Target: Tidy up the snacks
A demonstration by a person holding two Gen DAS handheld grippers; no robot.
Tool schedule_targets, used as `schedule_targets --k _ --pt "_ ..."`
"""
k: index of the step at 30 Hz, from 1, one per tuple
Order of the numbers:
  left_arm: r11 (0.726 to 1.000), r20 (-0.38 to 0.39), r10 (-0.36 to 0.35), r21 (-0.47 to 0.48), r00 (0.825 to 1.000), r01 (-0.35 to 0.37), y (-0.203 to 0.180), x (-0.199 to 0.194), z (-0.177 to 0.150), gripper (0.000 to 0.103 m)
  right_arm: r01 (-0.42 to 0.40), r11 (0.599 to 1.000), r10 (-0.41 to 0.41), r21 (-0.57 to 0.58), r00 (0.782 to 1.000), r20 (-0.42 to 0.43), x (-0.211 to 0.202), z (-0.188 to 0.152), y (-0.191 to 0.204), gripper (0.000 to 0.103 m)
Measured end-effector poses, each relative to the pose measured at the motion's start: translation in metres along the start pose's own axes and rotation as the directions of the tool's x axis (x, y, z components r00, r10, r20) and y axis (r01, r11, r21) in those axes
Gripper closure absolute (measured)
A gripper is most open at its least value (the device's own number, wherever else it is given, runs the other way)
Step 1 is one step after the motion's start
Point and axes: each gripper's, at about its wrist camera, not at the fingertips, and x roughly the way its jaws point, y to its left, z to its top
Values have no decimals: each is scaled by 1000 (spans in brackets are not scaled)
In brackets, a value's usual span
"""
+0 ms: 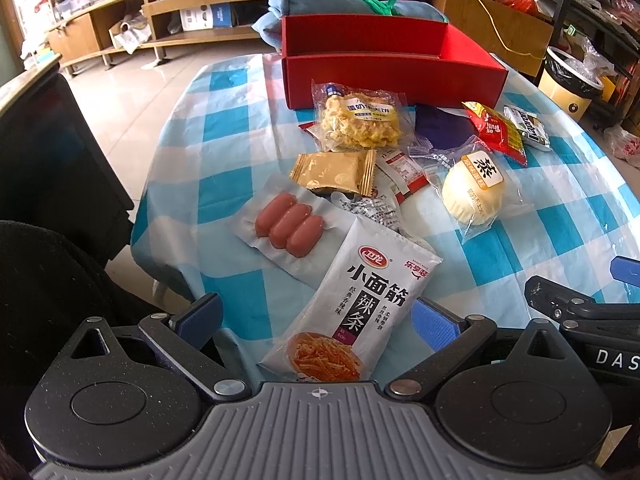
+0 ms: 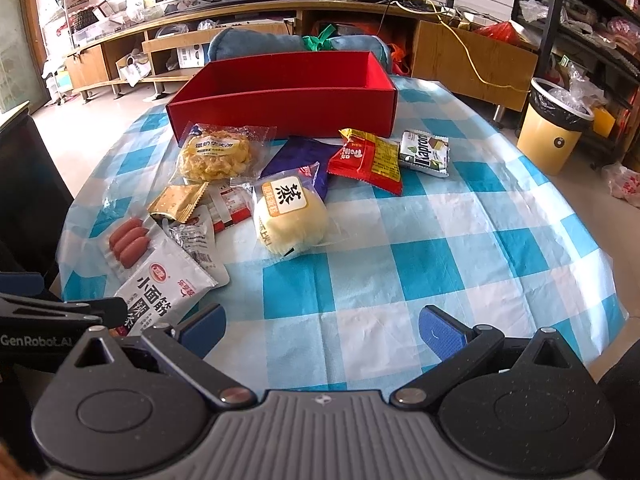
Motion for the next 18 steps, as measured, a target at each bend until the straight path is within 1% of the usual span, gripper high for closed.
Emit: schedule_targets --k 18 --pt "1000 0 0 10 1000 0 -2 1 -1 2 0 1000 0 -2 1000 -2 1 0 1 4"
